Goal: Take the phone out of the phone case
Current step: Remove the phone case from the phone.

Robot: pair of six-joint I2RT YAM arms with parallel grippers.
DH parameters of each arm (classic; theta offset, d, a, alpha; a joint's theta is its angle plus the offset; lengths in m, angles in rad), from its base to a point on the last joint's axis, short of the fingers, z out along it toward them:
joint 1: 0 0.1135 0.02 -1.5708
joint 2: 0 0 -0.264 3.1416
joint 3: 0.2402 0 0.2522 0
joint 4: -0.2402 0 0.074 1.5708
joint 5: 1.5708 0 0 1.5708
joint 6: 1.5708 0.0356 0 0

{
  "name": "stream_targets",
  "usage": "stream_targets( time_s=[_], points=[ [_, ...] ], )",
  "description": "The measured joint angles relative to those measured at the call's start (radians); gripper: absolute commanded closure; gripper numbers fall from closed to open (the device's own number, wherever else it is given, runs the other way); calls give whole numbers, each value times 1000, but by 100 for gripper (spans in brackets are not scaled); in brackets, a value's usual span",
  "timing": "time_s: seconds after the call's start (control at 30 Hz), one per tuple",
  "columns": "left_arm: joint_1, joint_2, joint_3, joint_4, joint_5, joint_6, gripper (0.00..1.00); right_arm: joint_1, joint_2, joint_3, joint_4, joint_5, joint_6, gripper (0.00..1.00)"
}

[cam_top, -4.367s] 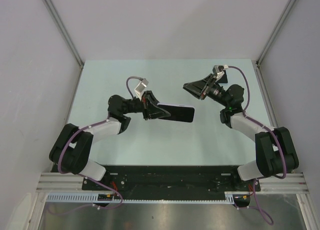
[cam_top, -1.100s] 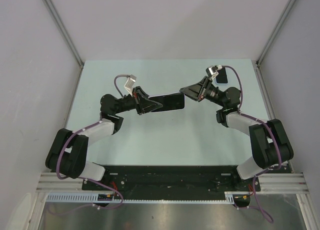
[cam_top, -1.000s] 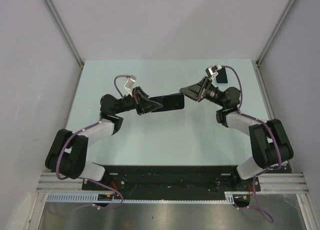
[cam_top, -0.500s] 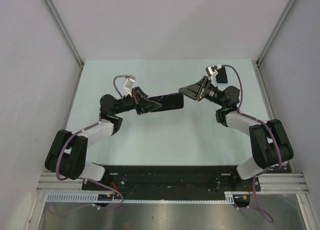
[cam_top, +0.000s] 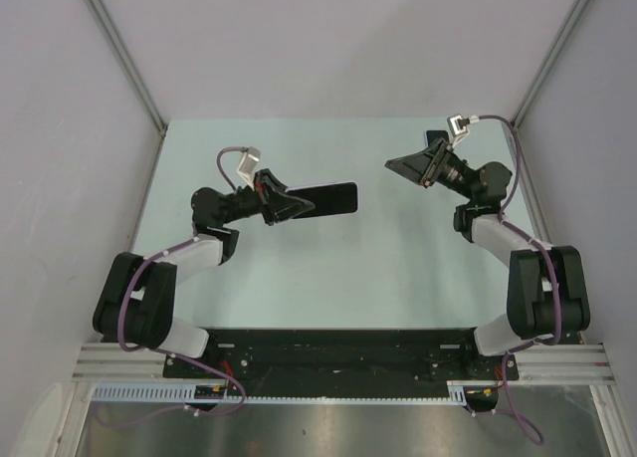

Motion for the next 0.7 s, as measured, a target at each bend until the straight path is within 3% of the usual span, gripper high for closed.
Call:
stream_targets(
  time_s=[0.1,0.23,0.4,0.7],
  points=[
    [37,13,0,2,7,-7,100,-9,-47,16,-79,-29,-124,42],
    [72,35,0,5,8,-10,100,13,-143,78,-375,-42,-452,37],
    [86,50,0,5,14,-8,100,99,-214,128,-723,-61,-898,36],
    [86,23,0,6,80,-10,100,258,-190,128,-1197,-103,-1463,38]
  ],
)
